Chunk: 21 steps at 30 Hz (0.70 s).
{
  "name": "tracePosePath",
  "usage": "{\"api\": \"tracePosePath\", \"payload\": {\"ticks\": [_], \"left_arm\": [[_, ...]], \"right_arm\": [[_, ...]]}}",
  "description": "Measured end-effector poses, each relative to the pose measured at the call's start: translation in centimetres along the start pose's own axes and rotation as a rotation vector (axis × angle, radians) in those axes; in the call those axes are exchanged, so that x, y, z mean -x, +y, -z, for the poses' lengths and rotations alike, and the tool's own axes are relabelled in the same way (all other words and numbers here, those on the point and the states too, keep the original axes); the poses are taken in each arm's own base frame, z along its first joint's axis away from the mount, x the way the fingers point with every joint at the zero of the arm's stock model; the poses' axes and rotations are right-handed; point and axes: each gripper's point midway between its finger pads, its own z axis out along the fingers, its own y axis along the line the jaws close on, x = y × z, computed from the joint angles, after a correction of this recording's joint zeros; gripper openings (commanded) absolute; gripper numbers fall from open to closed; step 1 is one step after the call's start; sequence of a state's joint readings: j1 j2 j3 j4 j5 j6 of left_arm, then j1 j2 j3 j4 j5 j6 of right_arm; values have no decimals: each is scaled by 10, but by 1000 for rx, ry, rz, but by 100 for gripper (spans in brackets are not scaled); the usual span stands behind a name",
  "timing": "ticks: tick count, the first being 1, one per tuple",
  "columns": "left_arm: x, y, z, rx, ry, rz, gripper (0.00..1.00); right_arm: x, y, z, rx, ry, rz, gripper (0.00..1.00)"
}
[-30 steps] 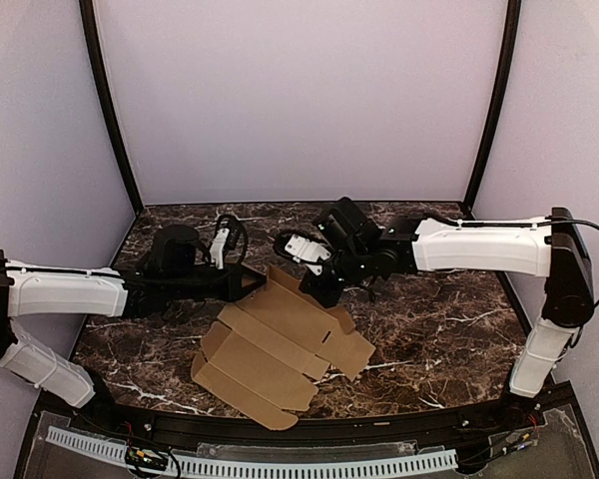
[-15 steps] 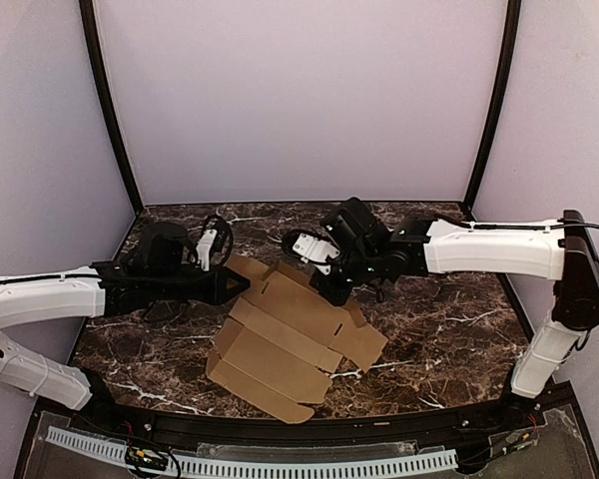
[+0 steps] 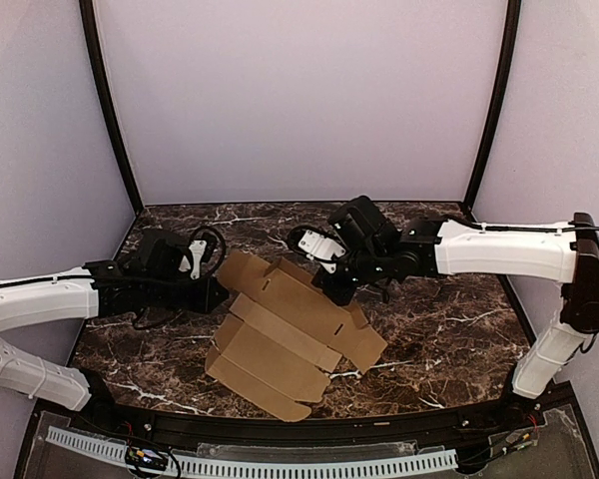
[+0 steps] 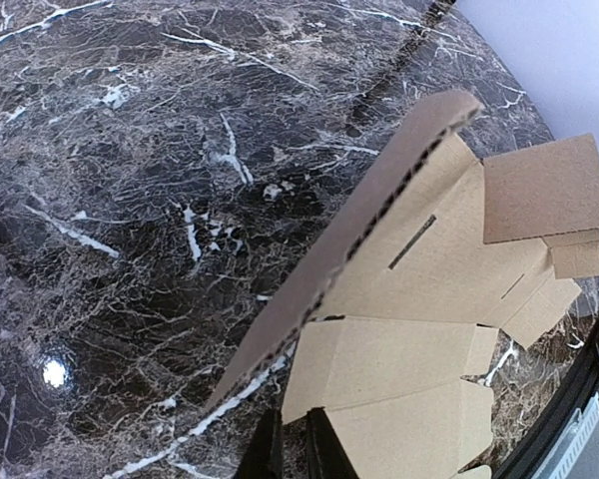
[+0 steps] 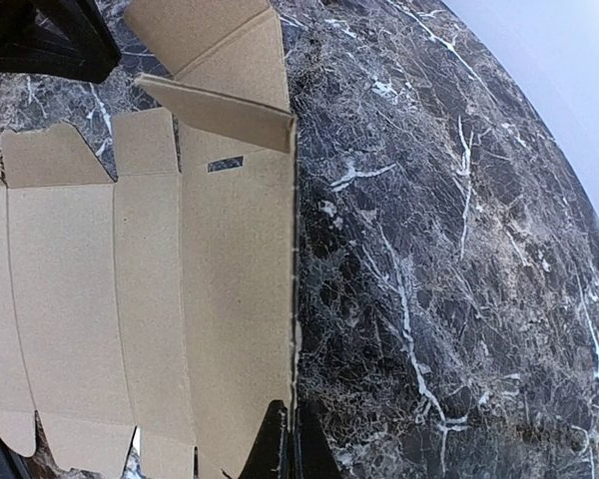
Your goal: Fold the paper box
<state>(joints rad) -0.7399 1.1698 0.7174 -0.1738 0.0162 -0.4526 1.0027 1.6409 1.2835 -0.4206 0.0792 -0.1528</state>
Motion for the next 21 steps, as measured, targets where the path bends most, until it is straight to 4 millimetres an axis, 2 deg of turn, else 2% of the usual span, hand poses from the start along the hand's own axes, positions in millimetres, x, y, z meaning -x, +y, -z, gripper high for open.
{"api": "tracePosePath", "payload": {"ticks": [8, 14, 21], "left_arm": [[2, 6, -5, 35, -11, 0, 8], [-7, 10, -18, 48, 18, 1, 7], [-12, 12, -21, 48, 26, 4, 7]], "right_arm": [[0, 8, 6, 40, -23, -32, 0], [9, 12, 17, 57, -64, -39, 0], [10, 15, 17, 61, -67, -41, 0]]}}
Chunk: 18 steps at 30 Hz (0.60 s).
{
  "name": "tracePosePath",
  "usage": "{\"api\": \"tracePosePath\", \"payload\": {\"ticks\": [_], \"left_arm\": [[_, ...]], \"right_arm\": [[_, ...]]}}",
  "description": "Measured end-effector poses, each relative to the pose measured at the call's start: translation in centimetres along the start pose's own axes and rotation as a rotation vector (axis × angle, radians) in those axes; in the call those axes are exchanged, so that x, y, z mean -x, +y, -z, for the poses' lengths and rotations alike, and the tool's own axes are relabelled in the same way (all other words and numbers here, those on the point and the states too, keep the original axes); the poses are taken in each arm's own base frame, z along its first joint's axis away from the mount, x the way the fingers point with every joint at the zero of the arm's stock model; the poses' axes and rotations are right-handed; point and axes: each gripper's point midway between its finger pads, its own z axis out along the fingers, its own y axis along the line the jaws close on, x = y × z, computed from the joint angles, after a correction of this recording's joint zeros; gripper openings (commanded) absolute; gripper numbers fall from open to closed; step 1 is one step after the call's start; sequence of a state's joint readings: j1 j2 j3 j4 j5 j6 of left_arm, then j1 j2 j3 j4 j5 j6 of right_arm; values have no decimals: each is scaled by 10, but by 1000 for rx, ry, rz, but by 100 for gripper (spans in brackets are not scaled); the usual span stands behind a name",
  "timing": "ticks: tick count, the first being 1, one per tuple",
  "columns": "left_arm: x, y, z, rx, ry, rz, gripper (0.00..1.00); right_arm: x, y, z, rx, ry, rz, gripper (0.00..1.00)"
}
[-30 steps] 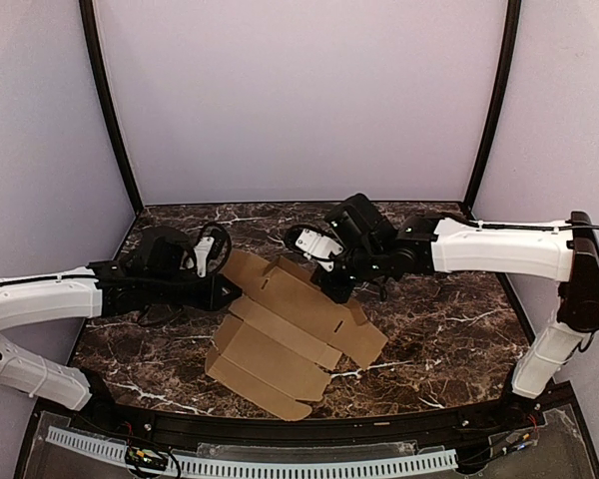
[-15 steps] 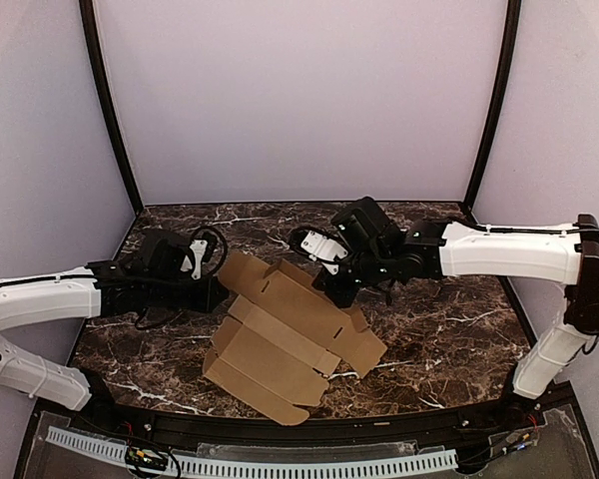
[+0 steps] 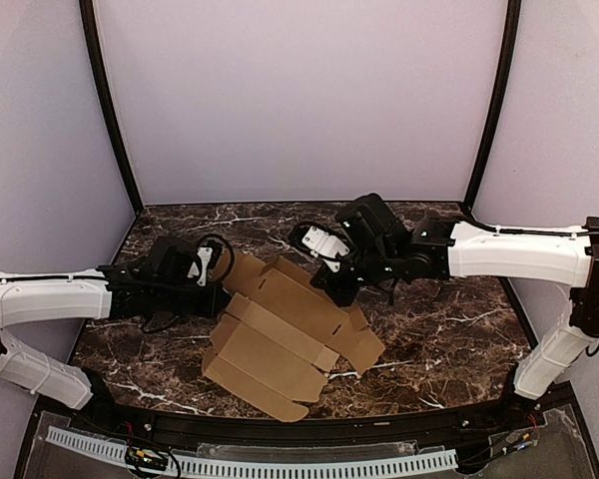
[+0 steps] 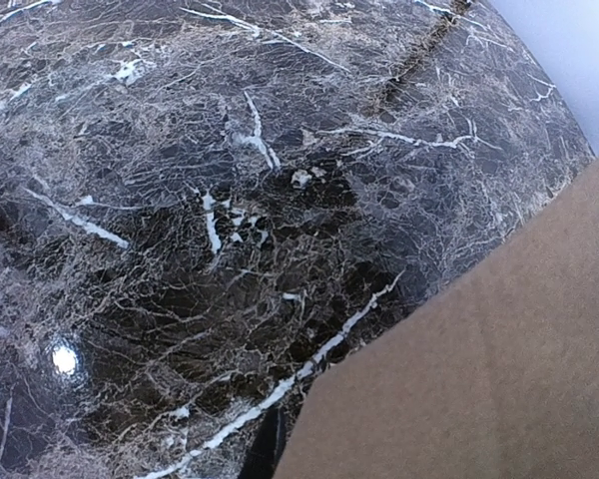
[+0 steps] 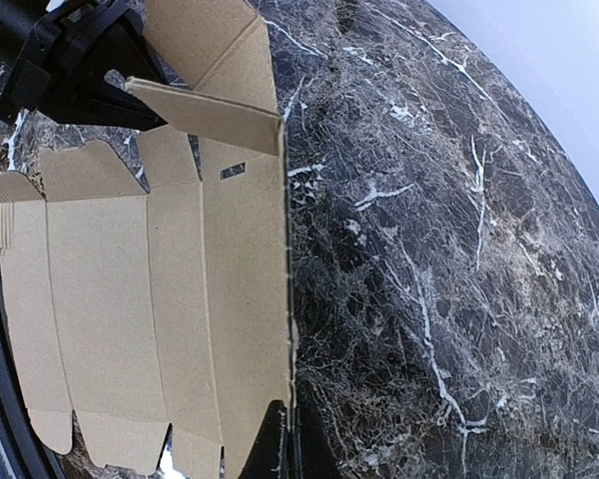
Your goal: Fold the paper box
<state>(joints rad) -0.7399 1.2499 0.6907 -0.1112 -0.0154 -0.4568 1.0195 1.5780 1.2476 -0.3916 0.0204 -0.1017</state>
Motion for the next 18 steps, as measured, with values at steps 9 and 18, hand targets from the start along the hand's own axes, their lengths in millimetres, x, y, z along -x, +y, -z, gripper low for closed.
{"api": "tracePosePath", "payload": {"ticks": [9, 18], "left_arm": [[0, -24, -1, -141, -1, 30, 7], [-4, -37, -11, -219, 23, 56, 6]], "right_arm": [[-1, -4, -2, -24, 4, -21, 0], [-5, -4, -9, -27, 17, -49, 0]]}}
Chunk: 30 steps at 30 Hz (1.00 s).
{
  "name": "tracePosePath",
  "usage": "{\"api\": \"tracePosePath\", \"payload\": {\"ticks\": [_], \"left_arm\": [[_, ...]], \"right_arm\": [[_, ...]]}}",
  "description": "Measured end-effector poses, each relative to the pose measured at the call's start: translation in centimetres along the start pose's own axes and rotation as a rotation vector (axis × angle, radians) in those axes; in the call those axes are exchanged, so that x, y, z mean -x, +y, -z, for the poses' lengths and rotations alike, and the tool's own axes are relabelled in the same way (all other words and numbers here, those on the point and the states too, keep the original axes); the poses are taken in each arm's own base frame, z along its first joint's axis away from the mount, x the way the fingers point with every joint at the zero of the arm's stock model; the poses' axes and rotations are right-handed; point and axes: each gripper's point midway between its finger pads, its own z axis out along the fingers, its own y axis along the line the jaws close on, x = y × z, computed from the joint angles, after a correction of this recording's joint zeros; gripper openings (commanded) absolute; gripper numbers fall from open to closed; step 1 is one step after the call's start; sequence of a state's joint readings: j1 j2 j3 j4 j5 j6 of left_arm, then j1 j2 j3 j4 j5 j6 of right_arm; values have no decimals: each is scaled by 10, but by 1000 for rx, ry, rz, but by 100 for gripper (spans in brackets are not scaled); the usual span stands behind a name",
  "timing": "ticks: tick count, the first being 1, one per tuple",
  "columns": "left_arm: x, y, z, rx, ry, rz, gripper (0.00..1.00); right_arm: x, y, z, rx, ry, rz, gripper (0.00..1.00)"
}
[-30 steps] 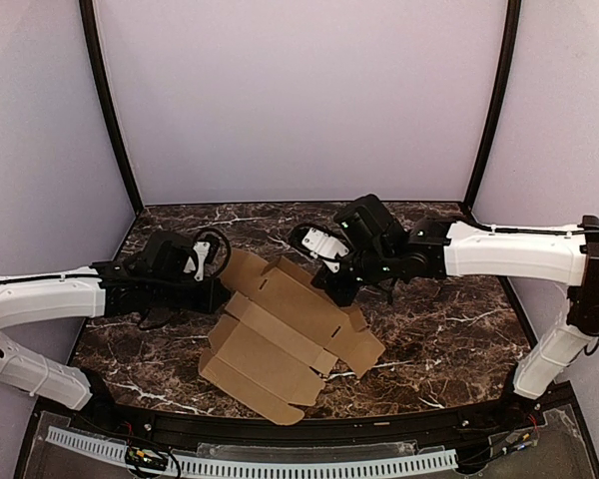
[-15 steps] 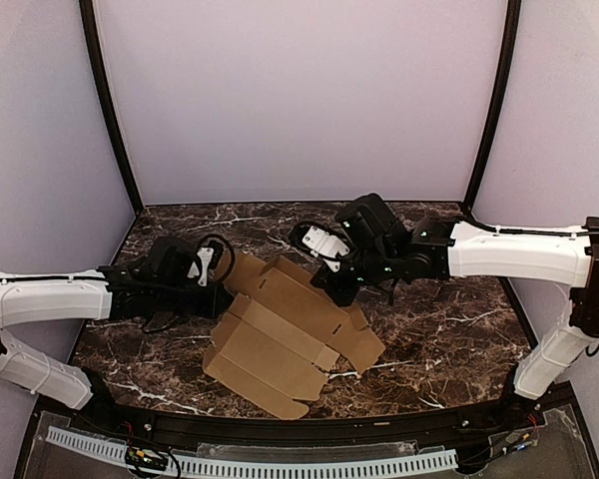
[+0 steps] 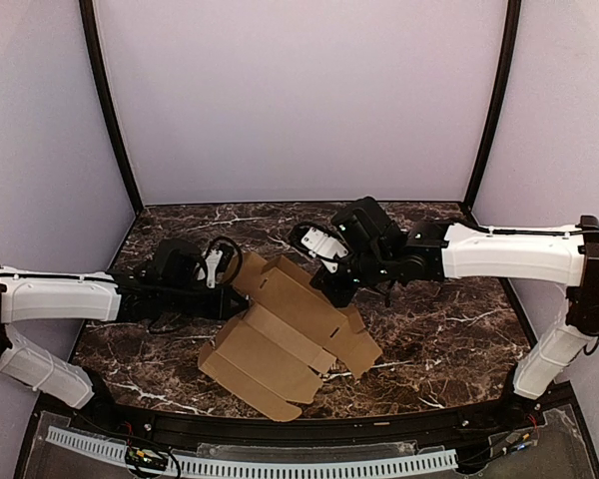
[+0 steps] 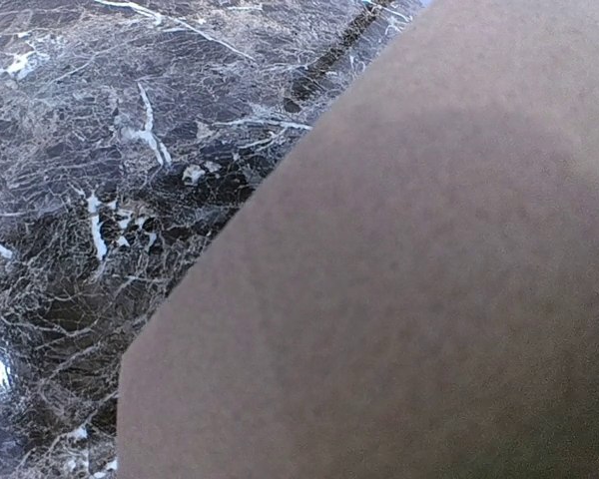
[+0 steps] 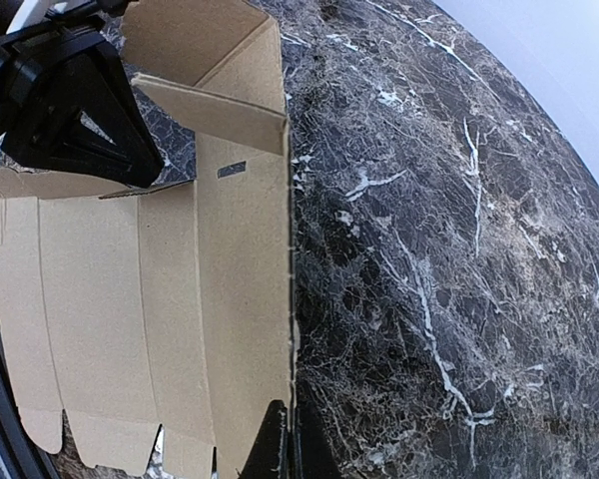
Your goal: Fold the paper box
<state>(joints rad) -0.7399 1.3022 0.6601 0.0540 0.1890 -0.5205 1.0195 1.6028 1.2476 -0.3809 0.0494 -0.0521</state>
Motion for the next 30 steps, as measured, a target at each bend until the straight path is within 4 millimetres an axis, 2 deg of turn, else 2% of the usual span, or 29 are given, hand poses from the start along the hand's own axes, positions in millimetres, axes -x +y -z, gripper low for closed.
{"api": "tracePosePath", "payload": {"ticks": [21, 25, 30], "left_arm": [[-14, 7, -25, -3, 53, 13, 6], [-15, 6, -23, -4, 55, 6, 8], [-8, 2, -7, 1, 31, -22, 9]], "right_arm": [[-6, 3, -6, -6, 20, -8, 0], [-10, 2, -11, -33, 38, 8, 0], [-17, -1, -20, -79, 62, 44, 0]]}}
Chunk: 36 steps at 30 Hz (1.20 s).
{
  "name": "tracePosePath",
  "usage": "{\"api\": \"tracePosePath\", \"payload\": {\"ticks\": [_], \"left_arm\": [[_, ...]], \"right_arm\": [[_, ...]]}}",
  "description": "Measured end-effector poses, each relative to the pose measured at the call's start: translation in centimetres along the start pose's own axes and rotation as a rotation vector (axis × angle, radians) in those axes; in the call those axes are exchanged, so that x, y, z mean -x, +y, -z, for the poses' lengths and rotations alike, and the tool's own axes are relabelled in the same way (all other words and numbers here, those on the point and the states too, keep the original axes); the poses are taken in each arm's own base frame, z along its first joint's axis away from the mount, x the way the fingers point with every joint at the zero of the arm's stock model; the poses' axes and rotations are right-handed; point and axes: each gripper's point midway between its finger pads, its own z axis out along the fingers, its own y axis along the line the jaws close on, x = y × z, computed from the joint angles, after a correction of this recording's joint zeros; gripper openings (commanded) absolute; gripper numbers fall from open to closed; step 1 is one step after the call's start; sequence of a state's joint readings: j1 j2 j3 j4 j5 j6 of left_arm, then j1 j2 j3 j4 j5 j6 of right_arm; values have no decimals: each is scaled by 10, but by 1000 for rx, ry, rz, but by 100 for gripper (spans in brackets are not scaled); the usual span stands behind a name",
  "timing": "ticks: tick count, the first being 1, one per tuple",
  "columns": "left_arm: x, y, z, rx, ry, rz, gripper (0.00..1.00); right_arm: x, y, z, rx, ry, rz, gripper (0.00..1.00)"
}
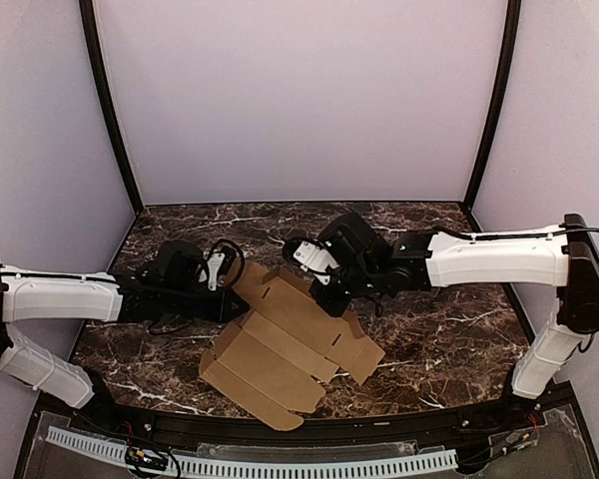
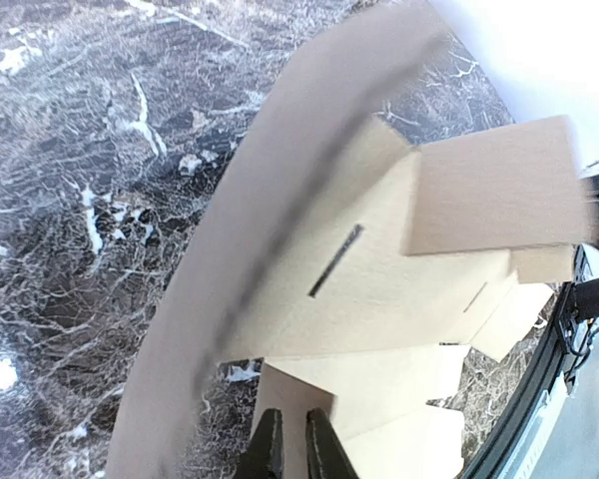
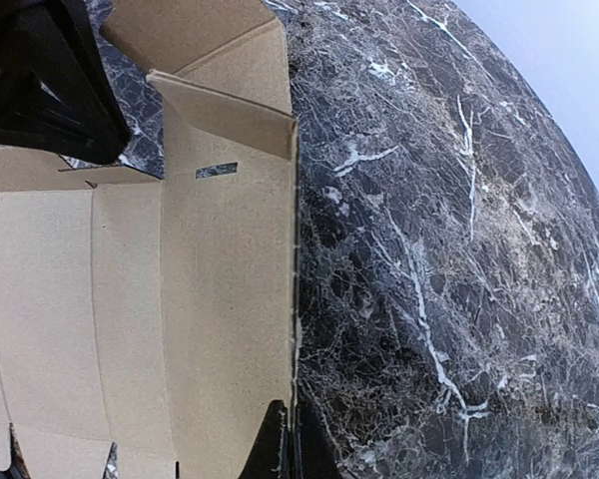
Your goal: Fold the paper box
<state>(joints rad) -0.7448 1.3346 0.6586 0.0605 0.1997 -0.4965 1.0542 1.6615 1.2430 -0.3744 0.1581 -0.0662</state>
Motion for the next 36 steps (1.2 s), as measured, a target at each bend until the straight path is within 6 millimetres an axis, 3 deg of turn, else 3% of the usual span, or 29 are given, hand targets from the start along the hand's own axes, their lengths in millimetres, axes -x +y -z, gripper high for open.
{"api": "tracePosePath", "payload": {"ticks": [10, 17, 22, 28, 36], "left_arm": [[8, -2, 39, 38, -54, -42, 11], [-12, -10, 51, -36, -17, 17, 11], [-31, -14, 48, -92, 41, 65, 11], [-55, -8, 30, -116, 115, 124, 10], [-57, 5, 16, -60, 118, 130, 10]], "right_arm": [[-7, -10, -6, -105, 27, 81, 0], [-8, -16, -5, -137, 31, 99, 0], [-8, -16, -5, -141, 32, 100, 0], [-8, -16, -6, -141, 33, 100, 0], [-8, -11, -6, -138, 31, 108, 0]]}}
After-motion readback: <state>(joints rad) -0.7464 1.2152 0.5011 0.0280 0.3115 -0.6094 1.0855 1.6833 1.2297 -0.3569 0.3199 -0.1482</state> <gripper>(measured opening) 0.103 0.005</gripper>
